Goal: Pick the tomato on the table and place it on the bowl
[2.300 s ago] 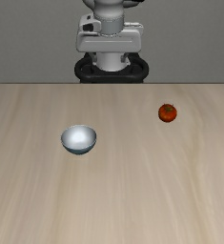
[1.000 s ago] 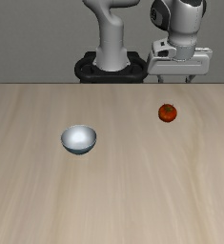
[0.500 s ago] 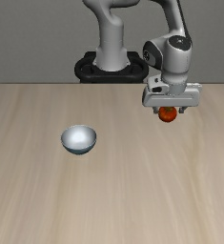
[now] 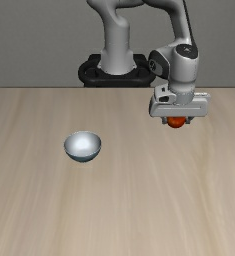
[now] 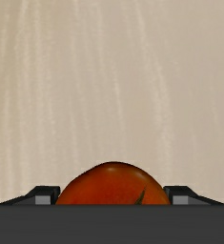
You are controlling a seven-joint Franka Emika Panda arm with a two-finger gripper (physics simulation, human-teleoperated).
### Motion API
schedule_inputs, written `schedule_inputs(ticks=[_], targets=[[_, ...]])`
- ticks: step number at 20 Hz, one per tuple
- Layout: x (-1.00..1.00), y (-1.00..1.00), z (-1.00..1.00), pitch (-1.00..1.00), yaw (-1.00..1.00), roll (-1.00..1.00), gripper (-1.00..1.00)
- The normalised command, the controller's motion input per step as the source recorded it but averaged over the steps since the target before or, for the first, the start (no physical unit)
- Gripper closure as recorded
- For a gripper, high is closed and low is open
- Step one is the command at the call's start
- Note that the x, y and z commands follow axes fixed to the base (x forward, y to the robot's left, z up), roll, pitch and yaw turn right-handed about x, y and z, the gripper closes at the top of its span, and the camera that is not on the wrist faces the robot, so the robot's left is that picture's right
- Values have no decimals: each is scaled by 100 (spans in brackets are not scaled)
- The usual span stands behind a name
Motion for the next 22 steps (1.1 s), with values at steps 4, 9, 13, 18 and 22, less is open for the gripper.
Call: schedule_inputs(ticks=[4, 9, 13, 18, 22], targets=[[0, 0, 25, 0, 0, 0, 100], [0, 0, 100, 0, 0, 0, 100], [0, -75, 25, 0, 0, 0, 100], [0, -100, 0, 0, 0, 0, 100], [0, -100, 0, 0, 0, 0, 100]])
